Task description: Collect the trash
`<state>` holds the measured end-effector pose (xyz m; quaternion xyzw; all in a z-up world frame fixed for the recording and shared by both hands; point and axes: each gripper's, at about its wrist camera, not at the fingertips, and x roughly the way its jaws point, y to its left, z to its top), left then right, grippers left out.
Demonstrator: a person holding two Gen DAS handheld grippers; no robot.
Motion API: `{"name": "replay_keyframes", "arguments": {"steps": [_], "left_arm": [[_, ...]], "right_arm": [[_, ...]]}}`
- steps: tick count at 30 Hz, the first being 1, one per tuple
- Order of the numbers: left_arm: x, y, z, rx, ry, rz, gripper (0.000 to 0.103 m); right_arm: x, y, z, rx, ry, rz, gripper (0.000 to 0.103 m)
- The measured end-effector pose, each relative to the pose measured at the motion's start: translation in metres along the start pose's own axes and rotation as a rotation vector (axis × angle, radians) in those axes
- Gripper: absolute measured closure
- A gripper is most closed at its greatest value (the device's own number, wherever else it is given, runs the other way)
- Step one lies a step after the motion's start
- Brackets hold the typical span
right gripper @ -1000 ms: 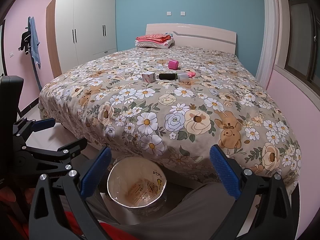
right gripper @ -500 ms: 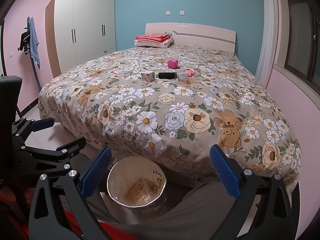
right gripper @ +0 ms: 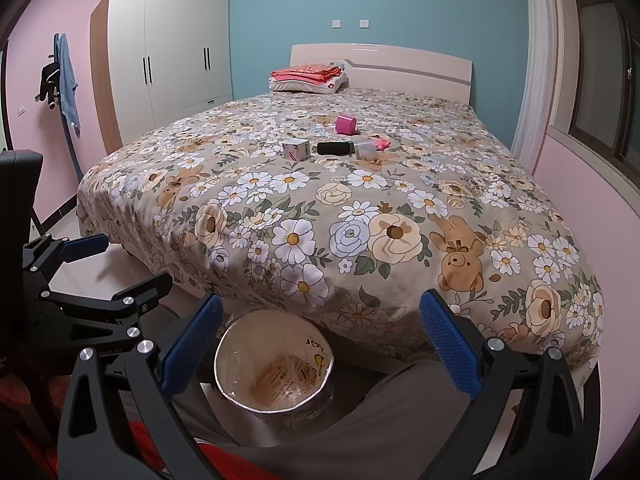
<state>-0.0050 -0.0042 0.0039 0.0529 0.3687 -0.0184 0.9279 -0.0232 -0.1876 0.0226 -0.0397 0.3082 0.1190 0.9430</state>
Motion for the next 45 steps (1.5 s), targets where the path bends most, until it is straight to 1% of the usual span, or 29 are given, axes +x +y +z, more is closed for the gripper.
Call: {"name": "replay_keyframes", "arguments": {"steps": [9,11,15,18,22,28,34,39,42,45], "left_arm": [[0.0,0.0,0.0,0.001,0.0,0.0,0.007],[0.0,0.001,0.001,0.0,0.0,0.0,0.007],[0.0,0.003,0.003,-0.001,-0.005,0.01,0.007],[0.002,0.006,0.004,0.002,-0.008,0.019,0.007],[0.01,0.013,0.014,-0.002,-0.009,0.03,0.007],[0.032,0.027,0.042,-0.024,-0.008,0.047,0.007],[0.068,0.041,0.079,-0.058,0.023,0.02,0.007],[0.105,0.047,0.113,-0.081,0.046,0.014,0.007],[0.133,0.053,0.139,-0.123,0.076,-0.007,0.007],[0.159,0.054,0.166,-0.114,0.071,-0.004,0.007]], "right_arm": [[0.001,0.001,0.003,0.0,0.001,0.0,0.003],[0.001,-0.002,-0.006,-0.001,0.001,0.0,0.003],[0.006,-0.003,-0.009,-0.003,0.0,0.001,0.003],[0.015,-0.003,-0.001,-0.006,0.001,0.0,0.003],[0.026,-0.004,0.019,-0.01,0.004,-0.004,0.003],[0.047,-0.012,0.049,-0.019,-0.001,-0.014,0.003],[0.077,-0.024,0.085,-0.022,-0.009,-0.03,0.003],[0.113,-0.039,0.121,-0.037,-0.016,-0.03,0.003],[0.141,-0.049,0.142,-0.055,-0.018,-0.035,0.003],[0.172,-0.058,0.161,-0.065,-0.005,-0.033,0.003]]}}
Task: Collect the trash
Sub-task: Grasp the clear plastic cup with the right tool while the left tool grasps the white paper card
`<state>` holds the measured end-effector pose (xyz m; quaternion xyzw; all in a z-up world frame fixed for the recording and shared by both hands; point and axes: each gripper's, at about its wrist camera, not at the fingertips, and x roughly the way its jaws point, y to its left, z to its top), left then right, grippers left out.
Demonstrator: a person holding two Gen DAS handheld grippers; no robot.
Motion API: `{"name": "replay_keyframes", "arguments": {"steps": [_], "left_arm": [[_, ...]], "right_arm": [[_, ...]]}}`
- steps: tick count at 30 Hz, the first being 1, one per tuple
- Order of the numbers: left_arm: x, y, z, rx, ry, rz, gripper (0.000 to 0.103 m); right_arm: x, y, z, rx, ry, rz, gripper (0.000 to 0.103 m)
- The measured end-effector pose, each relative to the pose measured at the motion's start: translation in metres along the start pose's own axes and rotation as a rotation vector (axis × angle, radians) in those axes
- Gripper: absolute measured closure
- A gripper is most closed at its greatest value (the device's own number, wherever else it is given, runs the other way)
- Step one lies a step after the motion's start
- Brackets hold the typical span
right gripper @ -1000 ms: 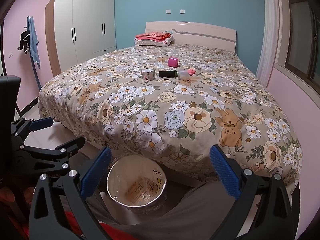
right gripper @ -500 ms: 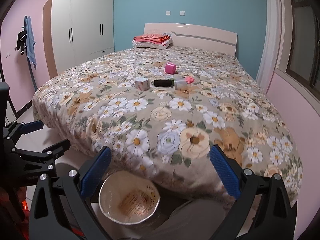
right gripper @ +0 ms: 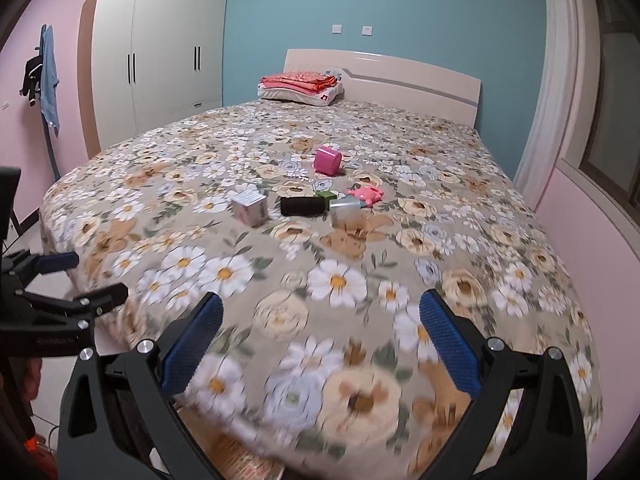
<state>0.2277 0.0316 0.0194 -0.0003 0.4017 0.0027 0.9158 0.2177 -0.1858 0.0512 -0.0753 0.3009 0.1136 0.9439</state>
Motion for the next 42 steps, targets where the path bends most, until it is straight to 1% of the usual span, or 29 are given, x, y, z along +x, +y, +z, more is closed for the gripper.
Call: {"name": "replay_keyframes", "arguments": {"steps": [3,6,10,14,16,21,25,29,31,36,37,38,39,40,41,42], "left_arm": [[0.023,-0.003,0.027,0.026,-0.014,0.031,0.007],[0.049,-0.002,0.051,0.014,-0.021,0.04,0.007],[0.095,-0.007,0.08,0.013,-0.007,0.012,0.007],[0.136,-0.01,0.098,0.036,0.014,-0.03,0.007],[0.159,-0.009,0.107,0.035,0.016,-0.041,0.007],[0.206,-0.004,0.122,0.024,0.048,-0.041,0.007],[0.241,0.0,0.132,0.026,0.059,-0.06,0.007],[0.266,0.002,0.14,0.03,0.062,-0.07,0.007],[0.279,0.002,0.143,0.031,0.076,-0.087,0.007],[0.299,0.004,0.146,0.014,0.104,-0.108,0.007],[0.3,0.005,0.147,0.007,0.102,-0.113,0.007],[0.301,0.005,0.148,0.003,0.099,-0.115,0.011],[0.301,0.005,0.149,0.002,0.096,-0.119,0.018],[0.301,0.004,0.15,0.005,0.096,-0.121,0.036],[0.302,0.004,0.151,0.008,0.098,-0.122,0.043],[0.303,0.004,0.152,0.009,0.105,-0.125,0.043]], "right_arm": [[0.033,-0.009,0.014,-0.002,0.023,-0.006,0.003],[0.067,-0.017,0.026,0.003,0.051,-0.01,0.003],[0.112,-0.027,0.04,0.01,0.075,-0.01,0.003],[0.156,-0.038,0.055,0.017,0.096,0.016,0.003],[0.179,-0.043,0.06,0.014,0.107,0.011,0.003],[0.241,-0.052,0.071,0.015,0.162,-0.008,0.003],[0.281,-0.055,0.075,0.006,0.204,-0.009,0.003],[0.31,-0.056,0.079,-0.006,0.226,-0.023,0.003],[0.323,-0.056,0.081,-0.004,0.237,-0.024,0.003],[0.35,-0.059,0.086,0.012,0.276,-0.006,0.003],[0.353,-0.059,0.086,0.017,0.28,-0.004,0.006],[0.355,-0.06,0.087,0.021,0.285,0.002,0.017],[0.357,-0.06,0.087,0.024,0.293,0.012,0.025],[0.359,-0.06,0.086,0.027,0.304,0.028,0.039],[0.36,-0.061,0.086,0.029,0.308,0.034,0.046],[0.359,-0.062,0.086,0.033,0.305,0.033,0.046]]}}
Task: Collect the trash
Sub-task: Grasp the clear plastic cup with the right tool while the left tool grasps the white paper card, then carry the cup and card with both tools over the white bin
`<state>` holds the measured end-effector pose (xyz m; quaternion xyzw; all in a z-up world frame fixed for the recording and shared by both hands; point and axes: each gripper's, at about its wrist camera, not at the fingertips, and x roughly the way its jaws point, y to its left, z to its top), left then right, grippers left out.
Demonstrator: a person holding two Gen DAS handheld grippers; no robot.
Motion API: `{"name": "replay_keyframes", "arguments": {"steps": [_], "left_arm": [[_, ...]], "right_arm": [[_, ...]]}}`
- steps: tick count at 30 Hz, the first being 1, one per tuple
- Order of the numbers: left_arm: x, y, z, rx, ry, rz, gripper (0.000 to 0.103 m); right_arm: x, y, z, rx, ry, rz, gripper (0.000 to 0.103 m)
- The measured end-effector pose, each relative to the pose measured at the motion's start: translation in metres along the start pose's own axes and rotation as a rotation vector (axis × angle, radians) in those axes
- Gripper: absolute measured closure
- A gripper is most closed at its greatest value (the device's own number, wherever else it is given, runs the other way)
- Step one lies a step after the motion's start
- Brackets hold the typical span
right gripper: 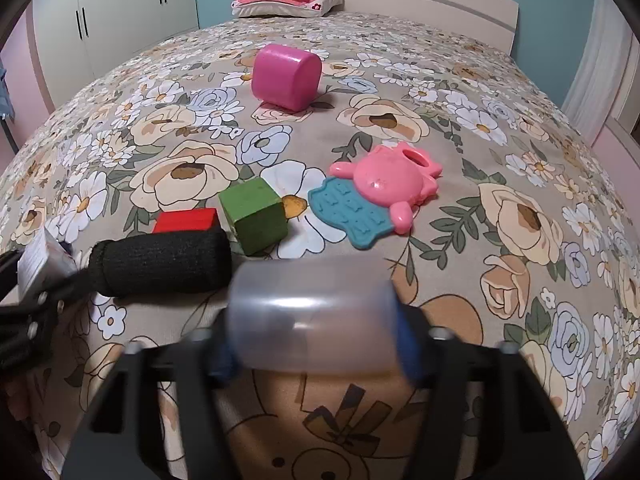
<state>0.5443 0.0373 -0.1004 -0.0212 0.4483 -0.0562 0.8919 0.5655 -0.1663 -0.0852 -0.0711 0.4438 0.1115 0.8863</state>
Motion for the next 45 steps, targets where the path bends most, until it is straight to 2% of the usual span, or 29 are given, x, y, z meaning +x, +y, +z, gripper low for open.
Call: {"name": "replay_keyframes", "arguments": {"steps": [6,11,20,27,35,41,45], "left_arm": [[-0.011,0.0,-0.002,-0.025,0.0,-0.026,0.044],[-0.041,-0.011,-0.001,0.008,-0.041,-0.023,0.044],[-0.124,-0.032,0.002,0.043,-0.139,-0.012,0.044],[-0.185,-0.039,-0.008,0.043,-0.192,-0.006,0.044],[-0.27,-0.05,-0.041,0.055,-0.248,-0.017,0.044],[-0.331,-0.055,-0.076,0.067,-0.284,-0.043,0.044],[-0.364,-0.056,-0.107,0.082,-0.295,-0.031,0.044]], "right_arm": [[-0.013,-0.002,-0.007,0.022,-0.01,0.031,0.046],[-0.038,-0.003,-0.011,0.03,-0.03,0.028,0.046],[-0.122,0.005,-0.012,0.011,-0.129,0.02,0.046],[-0.188,0.015,-0.021,-0.003,-0.197,0.015,0.046],[-0.276,0.035,-0.052,-0.035,-0.286,0.023,0.046],[-0.334,0.053,-0.089,-0.075,-0.34,0.04,0.046],[-0.363,0.066,-0.118,-0.099,-0.365,0.056,0.046]]}}
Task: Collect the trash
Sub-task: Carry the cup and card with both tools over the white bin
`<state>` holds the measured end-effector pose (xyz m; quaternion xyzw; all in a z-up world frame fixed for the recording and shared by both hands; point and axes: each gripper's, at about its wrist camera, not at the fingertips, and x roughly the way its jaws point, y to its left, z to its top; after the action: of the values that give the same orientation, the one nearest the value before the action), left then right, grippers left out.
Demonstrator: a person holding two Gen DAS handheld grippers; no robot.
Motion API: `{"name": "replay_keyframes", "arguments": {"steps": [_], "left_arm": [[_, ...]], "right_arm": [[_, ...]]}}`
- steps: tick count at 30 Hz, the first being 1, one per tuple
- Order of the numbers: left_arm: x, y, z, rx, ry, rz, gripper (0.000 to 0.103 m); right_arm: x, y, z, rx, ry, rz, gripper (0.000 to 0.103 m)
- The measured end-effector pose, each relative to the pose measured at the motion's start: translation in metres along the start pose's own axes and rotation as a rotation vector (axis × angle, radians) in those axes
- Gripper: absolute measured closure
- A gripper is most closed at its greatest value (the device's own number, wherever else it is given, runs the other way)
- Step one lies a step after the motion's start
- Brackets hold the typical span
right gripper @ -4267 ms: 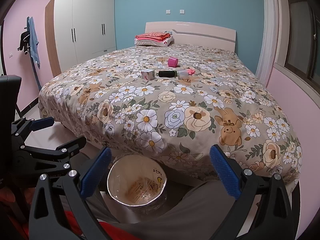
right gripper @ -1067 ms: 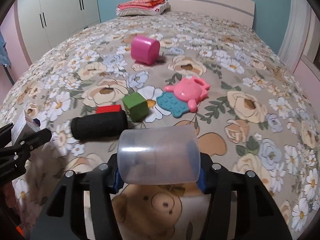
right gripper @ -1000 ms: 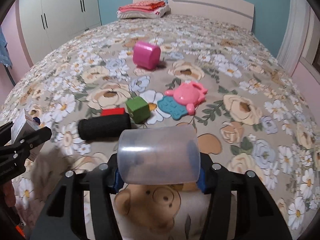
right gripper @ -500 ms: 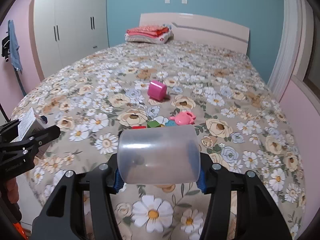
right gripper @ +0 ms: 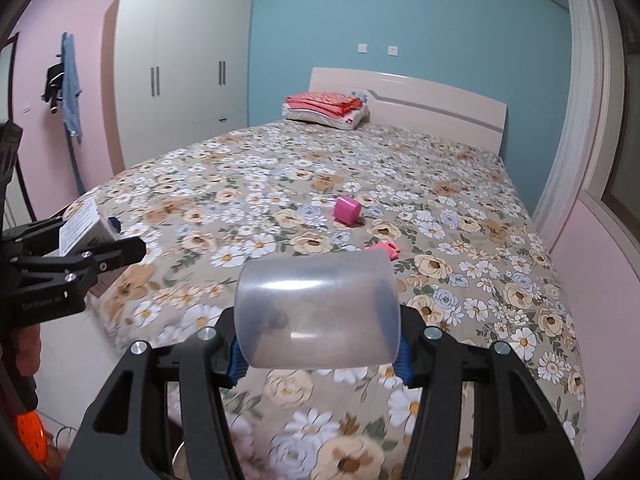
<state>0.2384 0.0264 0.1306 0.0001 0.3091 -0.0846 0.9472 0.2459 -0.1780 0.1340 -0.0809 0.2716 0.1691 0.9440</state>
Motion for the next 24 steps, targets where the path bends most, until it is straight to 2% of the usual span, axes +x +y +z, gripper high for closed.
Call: {"name": "replay_keyframes", "arguments": {"steps": [6,11,24], "left_arm": [[-0.039,-0.001,-0.039,0.024,0.008,0.0,0.044],[-0.054,-0.003,-0.082,0.042,0.043,-0.006,0.044],[-0.036,-0.006,-0.175,0.086,0.201,-0.032,0.044]], "right_arm": [[-0.038,0.025,-0.034,-0.025,-0.004,0.04,0.046],[-0.049,0.042,-0.068,-0.034,0.019,0.087,0.046],[-0.039,0.081,-0.148,-0.056,0.142,0.165,0.046]]}}
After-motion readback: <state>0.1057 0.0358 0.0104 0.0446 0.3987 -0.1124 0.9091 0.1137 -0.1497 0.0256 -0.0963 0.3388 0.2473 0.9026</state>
